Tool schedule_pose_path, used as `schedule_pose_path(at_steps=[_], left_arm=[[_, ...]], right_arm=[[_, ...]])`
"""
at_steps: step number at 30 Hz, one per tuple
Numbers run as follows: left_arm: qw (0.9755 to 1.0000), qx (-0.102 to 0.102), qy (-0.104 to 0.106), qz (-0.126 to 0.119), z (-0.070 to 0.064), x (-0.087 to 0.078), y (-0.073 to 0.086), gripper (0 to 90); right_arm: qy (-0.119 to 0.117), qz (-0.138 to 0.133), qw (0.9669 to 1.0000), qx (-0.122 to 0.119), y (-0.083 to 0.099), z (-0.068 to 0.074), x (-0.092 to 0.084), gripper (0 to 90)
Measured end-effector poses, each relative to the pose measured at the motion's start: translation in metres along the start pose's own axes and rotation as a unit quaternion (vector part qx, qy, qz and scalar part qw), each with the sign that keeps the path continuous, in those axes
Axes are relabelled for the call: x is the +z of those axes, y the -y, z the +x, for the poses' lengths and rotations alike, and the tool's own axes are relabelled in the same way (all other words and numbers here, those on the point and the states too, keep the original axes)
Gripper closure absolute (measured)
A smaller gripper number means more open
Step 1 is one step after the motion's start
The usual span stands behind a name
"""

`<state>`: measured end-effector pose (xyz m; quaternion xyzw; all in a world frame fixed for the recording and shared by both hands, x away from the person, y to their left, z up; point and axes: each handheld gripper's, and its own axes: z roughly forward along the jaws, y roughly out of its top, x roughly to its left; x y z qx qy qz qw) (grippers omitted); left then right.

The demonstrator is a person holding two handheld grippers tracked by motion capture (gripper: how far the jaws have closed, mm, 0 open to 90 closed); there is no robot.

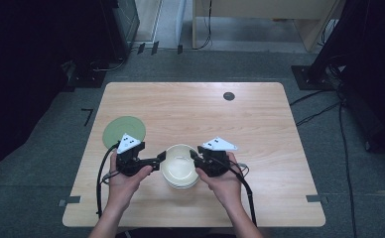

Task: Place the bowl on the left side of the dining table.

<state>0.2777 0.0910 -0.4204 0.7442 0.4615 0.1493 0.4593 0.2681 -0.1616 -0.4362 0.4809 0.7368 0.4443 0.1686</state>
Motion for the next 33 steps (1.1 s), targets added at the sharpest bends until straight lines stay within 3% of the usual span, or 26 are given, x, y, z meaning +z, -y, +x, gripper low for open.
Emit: schedule_pose_path(at_steps=[3, 6, 9, 12, 15, 16, 17, 18, 20, 23, 24, 25, 26, 29, 33], left_arm=[[0.9999, 0.002, 0.011, 0.004, -0.003, 0.002, 0.001, 13.5], [0.9999, 0.005, 0.011, 0.008, -0.004, 0.005, 0.002, 16.5], [0.9998, 0.009, 0.013, 0.012, -0.005, 0.007, 0.004, 24.6], [0.9995, 0.016, 0.015, 0.022, -0.007, 0.01, 0.005, 27.1], [0.9993, 0.024, 0.013, 0.025, -0.01, 0.012, 0.006, 31.3], [0.9993, 0.026, 0.01, 0.026, -0.012, 0.013, 0.006, 32.6], [0.9992, 0.028, 0.009, 0.027, -0.012, 0.013, 0.006, 33.6], [0.9991, 0.03, 0.009, 0.028, -0.013, 0.014, 0.006, 36.1], [0.9986, 0.04, 0.005, 0.033, -0.016, 0.016, 0.007, 39.3], [0.9984, 0.044, 0.006, 0.035, -0.016, 0.017, 0.008, 43.1], [0.9984, 0.044, 0.005, 0.035, -0.016, 0.018, 0.009, 44.1], [0.9983, 0.046, 0.004, 0.035, -0.017, 0.019, 0.01, 46.5], [0.998, 0.051, 0.001, 0.036, -0.017, 0.02, 0.01, 51.1], [0.9972, 0.063, -0.001, 0.041, -0.018, 0.023, 0.012, 59.3], [0.9961, 0.081, -0.016, 0.032, -0.021, 0.025, 0.016, 80.1]], right_arm=[[0.003, 0.012, 0.9999, -0.011, 0.002, 0.002, 0.004, 65.9], [0.007, 0.012, 0.9997, -0.02, 0.004, 0.005, 0.007, 74.6], [0.026, 0.002, 0.9992, -0.031, 0.006, 0.007, 0.008, 80.9], [0.038, -0.004, 0.9974, -0.061, 0.007, 0.01, 0.007, 82.8], [0.036, -0.011, 0.9962, -0.079, 0.01, 0.01, 0.005, 85.6], [0.036, -0.023, 0.996, -0.078, 0.01, 0.011, 0.004, 87.1], [0.02, -0.037, 0.9971, -0.064, 0.009, 0.009, 0.0, 87.5], [0.02, -0.045, 0.9961, -0.073, 0.007, 0.01, -0.001, 88.2], [0.031, -0.052, 0.9931, -0.101, 0.006, 0.014, -0.002, 88.7], [0.025, -0.074, 0.9903, -0.115, 0.005, 0.014, -0.005, 89.2], [0.029, -0.082, 0.9873, -0.133, 0.006, 0.016, -0.006, 89.4], [0.033, -0.099, 0.9822, -0.156, 0.007, 0.019, -0.007, 89.4], [0.042, -0.119, 0.9735, -0.191, 0.009, 0.022, -0.009, 89.3], [0.041, -0.122, 0.9737, -0.188, 0.009, 0.022, -0.009, 89.0], [0.027, -0.098, 0.9835, -0.15, 0.005, 0.017, -0.012, 88.6]])
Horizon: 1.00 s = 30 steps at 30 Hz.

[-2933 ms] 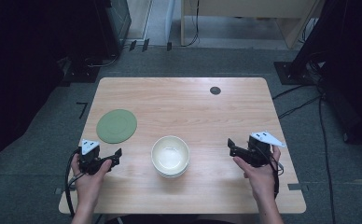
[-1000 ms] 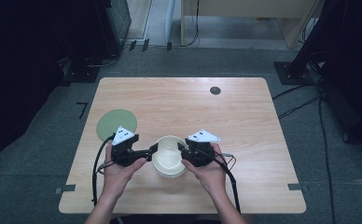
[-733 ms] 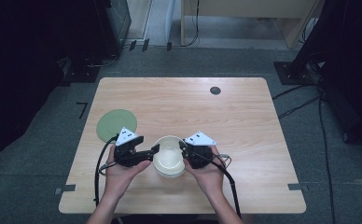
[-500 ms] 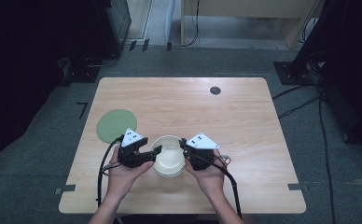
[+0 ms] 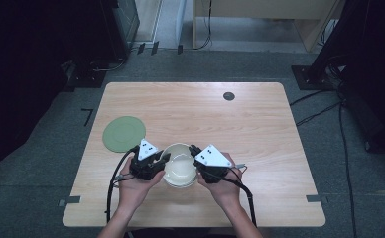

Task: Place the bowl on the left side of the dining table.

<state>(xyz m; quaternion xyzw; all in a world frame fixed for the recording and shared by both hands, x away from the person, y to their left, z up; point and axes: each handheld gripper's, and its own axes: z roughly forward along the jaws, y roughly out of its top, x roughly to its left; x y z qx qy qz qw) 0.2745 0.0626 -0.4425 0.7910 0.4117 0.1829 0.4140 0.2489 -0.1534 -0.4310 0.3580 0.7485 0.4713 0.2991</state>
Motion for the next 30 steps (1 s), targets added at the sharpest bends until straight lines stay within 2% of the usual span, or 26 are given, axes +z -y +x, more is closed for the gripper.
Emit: schedule_pose_path(at_steps=[1, 3, 6, 8, 10, 12, 14, 16, 18, 20, 21, 23, 25, 26, 28, 30], left_arm=[[0.9999, 0.004, -0.008, -0.005, -0.001, 0.0, 0.0, 83.1], [0.9994, 0.02, -0.02, -0.02, -0.006, -0.002, 0.0, 83.3], [0.9991, 0.019, -0.015, -0.036, -0.006, -0.005, -0.001, 84.4], [0.9984, 0.03, -0.021, -0.044, -0.008, -0.006, 0.0, 84.4], [0.9979, 0.035, -0.023, -0.05, -0.009, -0.007, 0.0, 84.4], [0.9958, 0.053, -0.037, -0.065, -0.012, -0.009, 0.001, 84.5], [0.9951, 0.059, -0.04, -0.068, -0.013, -0.011, 0.0, 84.5], [0.9955, 0.054, -0.035, -0.069, -0.011, -0.011, 0.0, 84.6], [0.9956, 0.051, -0.032, -0.072, -0.011, -0.012, 0.0, 84.7], [0.9965, 0.036, -0.02, -0.073, -0.009, -0.013, -0.002, 83.9], [0.9973, 0.025, -0.013, -0.069, -0.008, -0.013, -0.003, 82.7], [0.9985, 0.012, 0.005, -0.054, -0.007, -0.012, -0.005, 73.6], [0.9989, 0.006, -0.001, -0.046, -0.008, -0.011, -0.005, 69.9], [0.999, 0.004, 0.0, -0.044, -0.008, -0.011, -0.005, 70.2], [0.9985, -0.008, 0.013, -0.052, -0.006, -0.012, -0.005, 73.7], [0.9982, -0.011, 0.01, -0.059, -0.006, -0.014, -0.006, 76.2]], right_arm=[[-0.007, 0.007, 0.9998, 0.016, -0.001, -0.001, -0.002, 86.8], [-0.007, 0.014, 0.9997, 0.021, -0.002, -0.001, -0.002, 84.8], [-0.006, 0.058, 0.9976, 0.036, -0.001, -0.001, 0.003, 75.6], [0.01, 0.077, 0.9958, 0.047, 0.001, 0.0, 0.006, 76.0], [0.01, 0.088, 0.9948, 0.052, 0.002, 0.001, 0.011, 76.6], [0.009, 0.095, 0.9943, 0.048, 0.003, 0.003, 0.015, 77.7], [0.022, 0.092, 0.9946, 0.041, 0.003, 0.006, 0.018, 84.5], [0.018, 0.08, 0.9954, 0.049, 0.002, 0.004, 0.017, 85.4], [0.027, 0.068, 0.9968, 0.033, 0.002, 0.006, 0.016, 85.5], [0.034, 0.053, 0.9979, 0.014, 0.001, 0.008, 0.012, 85.5], [0.035, 0.048, 0.9981, 0.013, 0.001, 0.008, 0.011, 85.4], [0.043, 0.032, 0.9985, 0.013, 0.0, 0.008, 0.008, 85.5], [0.056, 0.014, 0.9982, 0.02, -0.002, 0.009, 0.003, 85.4], [0.062, 0.002, 0.9978, 0.022, -0.004, 0.011, 0.0, 85.5], [0.072, -0.02, 0.9971, 0.013, -0.007, 0.016, -0.006, 85.3], [0.077, -0.028, 0.9966, 0.007, -0.007, 0.018, -0.008, 85.1]])
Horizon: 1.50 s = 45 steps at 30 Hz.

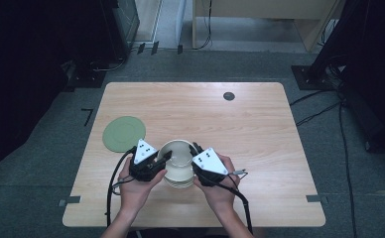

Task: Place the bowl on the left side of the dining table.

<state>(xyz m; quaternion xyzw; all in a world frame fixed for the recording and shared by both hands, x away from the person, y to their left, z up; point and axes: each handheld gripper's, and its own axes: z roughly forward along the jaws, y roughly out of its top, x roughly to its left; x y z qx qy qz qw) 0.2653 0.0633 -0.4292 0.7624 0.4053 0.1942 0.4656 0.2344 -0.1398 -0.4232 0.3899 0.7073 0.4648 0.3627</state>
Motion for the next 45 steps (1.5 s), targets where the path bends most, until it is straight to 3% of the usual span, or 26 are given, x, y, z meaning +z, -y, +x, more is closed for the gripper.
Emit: schedule_pose_path(at_steps=[4, 8, 12, 16, 19, 25, 28, 29, 37, 38, 43, 45], left_arm=[[0.9998, -0.01, -0.001, -0.02, 0.004, -0.006, -0.003, 83.4], [0.9991, -0.016, -0.005, -0.038, 0.008, -0.01, 0.001, 84.2], [0.9987, -0.013, -0.01, -0.048, 0.01, -0.014, 0.002, 84.4], [0.9982, -0.007, -0.01, -0.059, 0.013, -0.018, -0.001, 84.5], [0.9976, -0.014, -0.021, -0.065, 0.017, -0.021, -0.002, 84.6], [0.9964, -0.035, -0.024, -0.073, 0.028, -0.026, -0.002, 84.5], [0.9959, -0.043, -0.025, -0.076, 0.031, -0.028, -0.002, 84.5], [0.9957, -0.044, -0.026, -0.077, 0.032, -0.029, -0.002, 84.5], [0.9939, -0.063, -0.032, -0.086, 0.045, -0.035, -0.002, 84.5], [0.9935, -0.065, -0.034, -0.087, 0.047, -0.036, -0.002, 84.5], [0.992, -0.078, -0.044, -0.09, 0.059, -0.04, 0.0, 84.5], [0.991, -0.083, -0.051, -0.092, 0.065, -0.042, 0.001, 84.4]], right_arm=[[0.022, -0.032, 0.9992, -0.006, -0.001, 0.013, -0.007, 84.5], [0.024, -0.036, 0.999, -0.004, -0.001, 0.017, -0.006, 84.4], [0.017, -0.037, 0.9992, 0.004, -0.003, 0.02, -0.005, 83.8], [-0.005, -0.043, 0.9987, 0.026, -0.005, 0.017, -0.007, 80.9], [-0.027, -0.044, 0.9981, 0.034, -0.007, 0.013, -0.012, 71.2], [-0.07, -0.035, 0.9938, 0.08, -0.01, -0.009, -0.029, 38.3], [-0.055, -0.033, 0.9946, 0.081, -0.013, -0.014, -0.033, 33.1], [-0.058, -0.031, 0.9936, 0.092, -0.013, -0.02, -0.035, 29.8], [-0.047, -0.01, 0.9931, 0.107, -0.003, -0.047, -0.041, 21.4], [-0.036, -0.007, 0.9927, 0.115, 0.003, -0.057, -0.044, 20.7], [-0.013, 0.01, 0.9929, 0.118, 0.015, -0.076, -0.048, 18.4], [0.012, 0.027, 0.9914, 0.128, 0.027, -0.092, -0.05, 18.3]])
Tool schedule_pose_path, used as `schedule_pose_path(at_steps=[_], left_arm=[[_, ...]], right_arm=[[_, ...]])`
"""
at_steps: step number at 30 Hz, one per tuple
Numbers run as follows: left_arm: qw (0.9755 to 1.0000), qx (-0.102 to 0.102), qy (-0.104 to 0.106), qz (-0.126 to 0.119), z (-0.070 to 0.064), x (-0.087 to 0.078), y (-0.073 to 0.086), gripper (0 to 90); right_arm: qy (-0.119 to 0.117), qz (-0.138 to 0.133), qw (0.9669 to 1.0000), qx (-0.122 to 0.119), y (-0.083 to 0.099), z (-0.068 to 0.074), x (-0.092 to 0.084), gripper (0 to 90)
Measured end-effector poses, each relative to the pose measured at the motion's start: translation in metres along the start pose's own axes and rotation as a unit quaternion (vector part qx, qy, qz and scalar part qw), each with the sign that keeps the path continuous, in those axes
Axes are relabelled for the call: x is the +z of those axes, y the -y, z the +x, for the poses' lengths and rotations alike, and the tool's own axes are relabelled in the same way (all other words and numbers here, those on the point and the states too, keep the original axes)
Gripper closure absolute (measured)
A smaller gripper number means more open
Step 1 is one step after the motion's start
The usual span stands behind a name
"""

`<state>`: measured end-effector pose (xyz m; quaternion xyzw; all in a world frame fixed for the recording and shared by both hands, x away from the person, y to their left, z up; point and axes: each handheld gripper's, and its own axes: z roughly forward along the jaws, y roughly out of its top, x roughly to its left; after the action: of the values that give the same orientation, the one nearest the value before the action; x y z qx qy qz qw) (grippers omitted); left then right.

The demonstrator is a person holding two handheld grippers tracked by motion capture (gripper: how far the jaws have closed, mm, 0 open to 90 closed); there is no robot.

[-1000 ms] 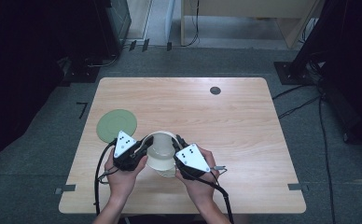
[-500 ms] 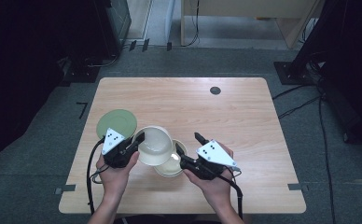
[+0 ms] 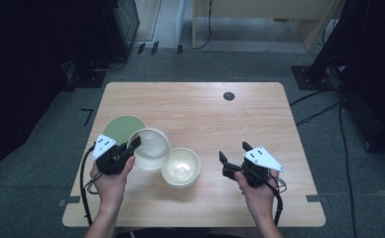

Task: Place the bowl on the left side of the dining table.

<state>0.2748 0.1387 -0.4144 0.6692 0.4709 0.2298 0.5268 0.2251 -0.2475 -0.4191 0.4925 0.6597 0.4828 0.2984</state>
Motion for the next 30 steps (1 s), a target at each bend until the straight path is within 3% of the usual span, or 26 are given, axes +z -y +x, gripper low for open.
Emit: schedule_pose_path(at_steps=[2, 9, 19, 25, 30], left_arm=[[1.0, -0.006, -0.005, -0.001, 0.006, -0.002, 0.0, 84.4], [0.9994, -0.022, -0.028, -0.005, 0.027, -0.007, 0.0, 84.4], [0.9975, -0.044, -0.054, -0.008, 0.051, -0.012, 0.004, 84.3], [0.9964, -0.054, -0.065, -0.008, 0.062, -0.015, 0.005, 84.3], [0.9957, -0.06, -0.071, -0.006, 0.069, -0.015, 0.008, 84.2]], right_arm=[[0.006, 0.003, 1.0, 0.0, 0.002, -0.004, 0.0, 18.3], [0.047, 0.018, 0.9987, 0.012, 0.016, -0.039, -0.002, 18.3], [0.08, 0.026, 0.996, 0.03, 0.029, -0.078, -0.005, 18.0], [0.107, 0.041, 0.993, 0.03, 0.042, -0.103, -0.005, 17.9], [0.121, 0.06, 0.9897, 0.047, 0.053, -0.124, -0.005, 17.9]])
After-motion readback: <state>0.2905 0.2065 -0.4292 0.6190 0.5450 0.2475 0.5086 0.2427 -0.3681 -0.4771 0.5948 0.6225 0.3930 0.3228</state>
